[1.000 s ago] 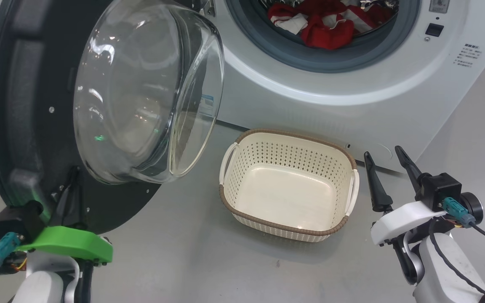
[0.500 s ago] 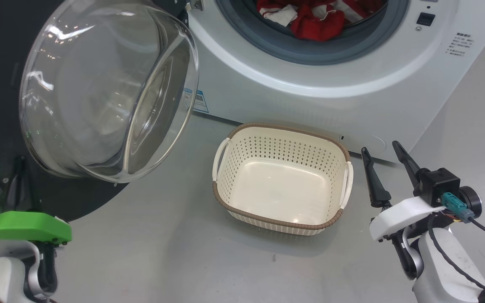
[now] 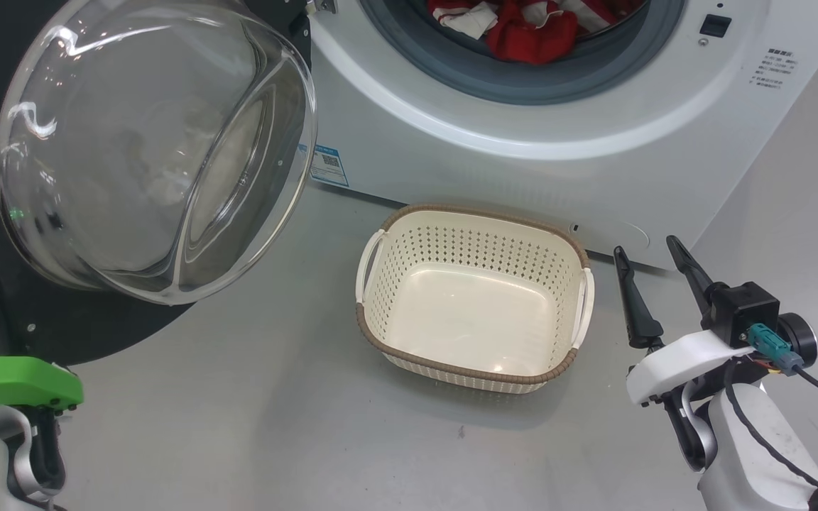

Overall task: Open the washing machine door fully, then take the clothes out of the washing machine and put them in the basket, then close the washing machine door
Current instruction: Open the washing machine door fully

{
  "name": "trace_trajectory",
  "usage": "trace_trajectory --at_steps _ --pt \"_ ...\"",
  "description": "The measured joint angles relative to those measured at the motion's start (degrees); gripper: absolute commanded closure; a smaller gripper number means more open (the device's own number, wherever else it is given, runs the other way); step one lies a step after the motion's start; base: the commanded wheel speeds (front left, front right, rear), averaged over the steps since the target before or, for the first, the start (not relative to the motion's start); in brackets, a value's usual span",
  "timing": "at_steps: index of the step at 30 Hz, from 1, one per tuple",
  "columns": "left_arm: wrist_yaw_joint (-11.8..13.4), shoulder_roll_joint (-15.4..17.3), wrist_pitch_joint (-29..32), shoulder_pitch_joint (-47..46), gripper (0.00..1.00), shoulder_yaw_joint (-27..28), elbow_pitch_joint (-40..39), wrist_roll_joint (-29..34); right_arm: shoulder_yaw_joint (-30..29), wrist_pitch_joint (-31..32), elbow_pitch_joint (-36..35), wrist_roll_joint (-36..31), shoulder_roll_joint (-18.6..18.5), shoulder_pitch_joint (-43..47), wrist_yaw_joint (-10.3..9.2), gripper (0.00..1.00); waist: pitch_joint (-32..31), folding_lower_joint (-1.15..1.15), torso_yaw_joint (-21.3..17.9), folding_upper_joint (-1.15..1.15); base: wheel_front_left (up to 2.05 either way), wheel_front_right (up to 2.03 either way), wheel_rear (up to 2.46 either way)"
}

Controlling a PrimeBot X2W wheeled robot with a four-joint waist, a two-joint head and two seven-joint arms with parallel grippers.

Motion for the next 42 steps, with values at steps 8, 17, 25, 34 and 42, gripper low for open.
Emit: trace_trajectory --at_steps 8,17,25,34,42 --pt "0.0 -0.1 -0.6 -0.5 1.00 -0.5 1.1 0.7 -0.2 0.0 0.0 0.0 0.0 0.0 0.01 0.00 0.0 0.00 0.2 0.00 0.00 0.00 0.00" --pt "-0.1 -1.2 -1.0 -0.2 1.00 -2.4 -0.4 2.9 -0.3 0.0 0.0 -0.3 0.1 0.0 0.40 0.00 -0.5 0.00 0.0 0.00 0.00 0.00 0.00" --pt "-0.1 -3.2 -1.5 4.8 1.00 -6.1 -5.0 7.3 -0.4 0.0 0.0 -0.3 0.3 0.0 0.49 0.00 -1.8 0.00 -0.9 0.00 0.00 0.00 0.00" --pt "-0.1 -6.1 -1.5 9.2 0.57 -8.1 -9.9 8.8 -0.6 0.0 -0.2 -0.2 0.5 0.1 0.49 0.00 -2.7 0.00 -2.5 0.00 0.00 0.00 0.00" --pt "-0.5 -6.7 -1.5 12.0 0.00 -10.0 -13.3 9.7 -0.3 0.0 -0.3 0.2 0.7 0.4 0.49 0.00 -3.4 0.00 -4.7 0.00 0.00 0.00 0.00"
